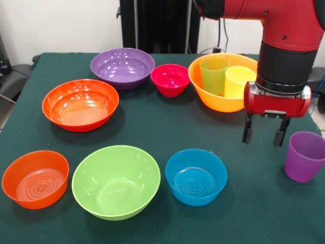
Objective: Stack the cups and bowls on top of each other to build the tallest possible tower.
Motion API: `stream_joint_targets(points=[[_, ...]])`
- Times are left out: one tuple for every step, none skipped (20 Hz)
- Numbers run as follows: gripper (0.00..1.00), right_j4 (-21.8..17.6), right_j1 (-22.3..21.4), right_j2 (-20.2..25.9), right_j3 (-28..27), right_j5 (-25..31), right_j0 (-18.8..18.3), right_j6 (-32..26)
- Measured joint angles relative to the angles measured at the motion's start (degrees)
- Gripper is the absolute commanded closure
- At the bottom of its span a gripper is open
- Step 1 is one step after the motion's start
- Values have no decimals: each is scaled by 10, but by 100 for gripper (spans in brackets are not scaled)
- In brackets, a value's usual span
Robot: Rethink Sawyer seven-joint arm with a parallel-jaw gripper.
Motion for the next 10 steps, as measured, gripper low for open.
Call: stream_joint_targets(points=[[0,0,0,0,-3,10,0,0],[0,0,0,1,-6,22,0,0],[0,0,0,1,-9,33,0,0],[0,0,0,1,-12,41,0,0],[0,0,0,2,-16,52,0,0],[0,0,0,2,-18,58,0,0],[0,0,0,3,-21,64,0,0],[0,0,0,3,-24,71,0,0],[0,0,0,4,-30,81,0,0],[0,0,0,4,-33,86,0,0]])
